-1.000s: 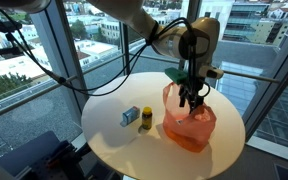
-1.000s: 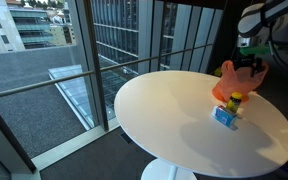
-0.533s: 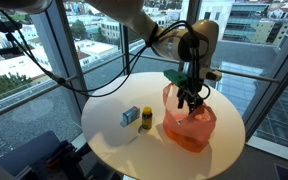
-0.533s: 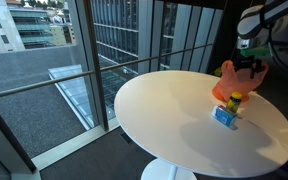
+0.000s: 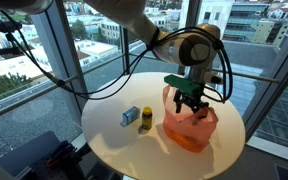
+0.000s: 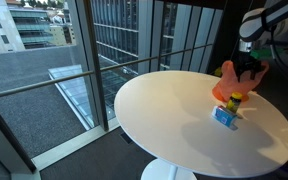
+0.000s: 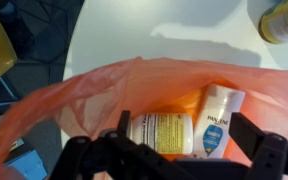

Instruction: Take the white and orange bottle out of the plastic bag and put it on the table

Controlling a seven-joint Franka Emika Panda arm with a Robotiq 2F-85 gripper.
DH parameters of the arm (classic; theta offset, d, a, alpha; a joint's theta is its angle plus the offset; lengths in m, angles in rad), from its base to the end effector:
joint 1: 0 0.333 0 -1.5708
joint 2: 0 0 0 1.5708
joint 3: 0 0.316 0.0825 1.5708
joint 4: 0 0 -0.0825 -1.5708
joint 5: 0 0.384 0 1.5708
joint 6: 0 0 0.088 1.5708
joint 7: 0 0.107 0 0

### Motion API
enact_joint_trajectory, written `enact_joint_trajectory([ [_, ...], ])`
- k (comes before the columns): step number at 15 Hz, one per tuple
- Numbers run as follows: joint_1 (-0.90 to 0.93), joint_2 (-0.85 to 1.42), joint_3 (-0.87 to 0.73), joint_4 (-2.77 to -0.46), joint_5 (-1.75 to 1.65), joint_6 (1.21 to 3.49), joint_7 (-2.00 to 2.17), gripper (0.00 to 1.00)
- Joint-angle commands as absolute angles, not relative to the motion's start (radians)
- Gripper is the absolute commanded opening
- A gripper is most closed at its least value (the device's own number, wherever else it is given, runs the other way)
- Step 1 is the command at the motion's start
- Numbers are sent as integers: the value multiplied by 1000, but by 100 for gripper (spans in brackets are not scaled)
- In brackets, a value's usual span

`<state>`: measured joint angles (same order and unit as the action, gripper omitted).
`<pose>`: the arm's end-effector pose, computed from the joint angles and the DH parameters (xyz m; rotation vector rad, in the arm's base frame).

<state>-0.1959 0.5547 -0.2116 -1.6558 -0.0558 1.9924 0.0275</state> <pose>0.6078 -0.2505 0.2790 2.9450 -0.5777 -0.3529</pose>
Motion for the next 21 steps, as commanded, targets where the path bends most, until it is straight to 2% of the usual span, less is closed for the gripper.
enact_joint_trajectory([
  [1,-228,520,-192,-1695,-91,2053,-99,100],
  [9,-233,539,-195,-1679,-82,2069,-112,100],
  [21,-287,569,-139,-1706,-84,2192,-380,100],
])
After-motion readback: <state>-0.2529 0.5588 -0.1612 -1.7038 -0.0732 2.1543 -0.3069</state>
